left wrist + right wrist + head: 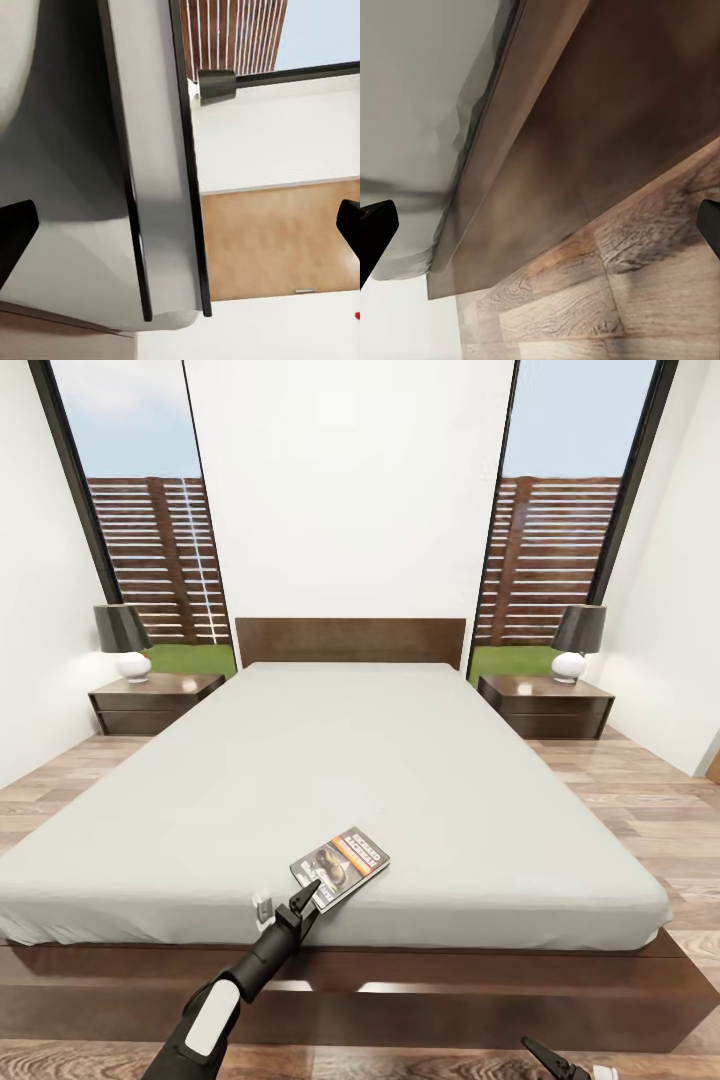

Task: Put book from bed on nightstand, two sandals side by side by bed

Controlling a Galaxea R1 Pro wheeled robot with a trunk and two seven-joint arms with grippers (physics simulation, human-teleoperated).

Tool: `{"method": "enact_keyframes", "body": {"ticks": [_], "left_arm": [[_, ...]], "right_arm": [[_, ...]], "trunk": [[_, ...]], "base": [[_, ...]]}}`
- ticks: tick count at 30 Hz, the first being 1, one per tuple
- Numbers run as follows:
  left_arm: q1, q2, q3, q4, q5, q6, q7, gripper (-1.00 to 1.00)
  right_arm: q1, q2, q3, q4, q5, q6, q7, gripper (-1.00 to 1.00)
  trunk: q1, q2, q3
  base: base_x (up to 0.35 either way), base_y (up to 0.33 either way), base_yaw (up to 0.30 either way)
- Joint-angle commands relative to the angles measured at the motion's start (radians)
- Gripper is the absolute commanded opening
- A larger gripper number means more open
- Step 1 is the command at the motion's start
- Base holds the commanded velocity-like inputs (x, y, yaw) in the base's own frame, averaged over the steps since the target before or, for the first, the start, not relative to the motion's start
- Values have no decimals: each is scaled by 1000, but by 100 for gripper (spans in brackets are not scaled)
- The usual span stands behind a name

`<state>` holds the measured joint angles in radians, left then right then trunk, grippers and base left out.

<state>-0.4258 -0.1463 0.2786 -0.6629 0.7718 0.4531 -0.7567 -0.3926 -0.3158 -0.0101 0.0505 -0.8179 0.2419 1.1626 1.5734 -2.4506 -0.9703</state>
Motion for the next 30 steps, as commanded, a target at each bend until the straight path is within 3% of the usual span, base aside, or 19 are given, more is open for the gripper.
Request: {"method": "enact_keyframes", "body": {"ticks": [1,30], "left_arm": [[-1,-1,4,0,3,8,-2,100],[-1,-6,2,19,2,6,3,100]], "right_arm": [[-2,0,-1,3,-4,10,5,100],[-2,0,-1,3,-4,11,5,100]], "trunk": [[0,0,-1],[0,0,-1]], "base": [[0,0,0],[0,0,0]]}}
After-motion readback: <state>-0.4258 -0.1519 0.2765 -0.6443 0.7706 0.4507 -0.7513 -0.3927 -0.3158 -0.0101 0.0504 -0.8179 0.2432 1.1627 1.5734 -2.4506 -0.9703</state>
